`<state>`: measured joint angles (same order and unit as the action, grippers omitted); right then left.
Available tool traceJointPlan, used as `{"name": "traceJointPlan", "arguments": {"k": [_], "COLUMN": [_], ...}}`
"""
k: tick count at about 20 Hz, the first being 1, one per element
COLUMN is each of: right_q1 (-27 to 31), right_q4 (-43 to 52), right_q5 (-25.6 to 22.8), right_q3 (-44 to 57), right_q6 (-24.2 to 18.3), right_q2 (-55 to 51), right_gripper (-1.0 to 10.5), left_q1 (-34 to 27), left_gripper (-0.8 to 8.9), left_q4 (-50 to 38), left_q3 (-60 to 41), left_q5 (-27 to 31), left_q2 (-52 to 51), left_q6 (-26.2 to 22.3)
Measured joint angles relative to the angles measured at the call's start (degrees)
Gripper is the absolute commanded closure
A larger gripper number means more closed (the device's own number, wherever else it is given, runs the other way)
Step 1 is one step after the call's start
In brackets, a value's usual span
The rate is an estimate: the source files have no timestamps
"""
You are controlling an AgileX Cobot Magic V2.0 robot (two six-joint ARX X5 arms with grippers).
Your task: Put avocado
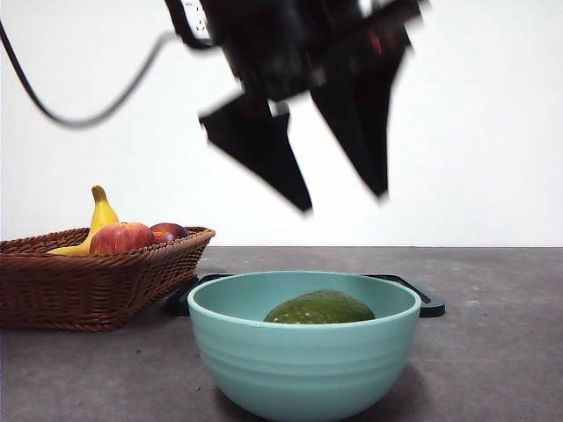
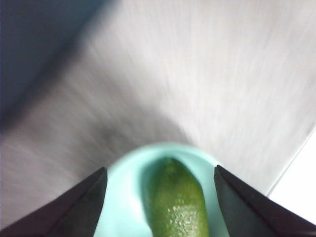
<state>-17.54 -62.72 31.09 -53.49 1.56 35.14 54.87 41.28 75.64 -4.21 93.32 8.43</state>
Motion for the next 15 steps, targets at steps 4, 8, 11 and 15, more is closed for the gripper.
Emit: {"name": "traceJointPlan", "arguments": {"k": [4, 8, 11, 15], "right_q1": [0.0, 0.0, 0.0, 0.0], "right_q4": [0.0, 0.0, 0.5, 3.0], "right_q5": [0.0, 0.0, 0.0, 0.0], "right_q3": [0.0, 0.0, 0.0, 0.0], "right_q6": [0.0, 0.0, 0.0, 0.0], "right_q2": [0.0, 1.6, 4.4, 9.1], "right_gripper": [5.5, 5.5, 5.5, 5.5], "left_q1": [-5.6, -13.5, -18.4, -22.0], "left_gripper": [4.68, 4.68, 4.68, 4.7], "left_q4": [0.3, 1.7, 5.4, 7.5], "left_q3": [0.0, 0.0, 0.0, -3.1], "left_q5": [0.0, 0.3, -0.2, -4.7], "left_q2": [-7.0, -14.9, -19.2, -25.4], "left_q6": [0.0, 0.0, -0.7, -1.7]}}
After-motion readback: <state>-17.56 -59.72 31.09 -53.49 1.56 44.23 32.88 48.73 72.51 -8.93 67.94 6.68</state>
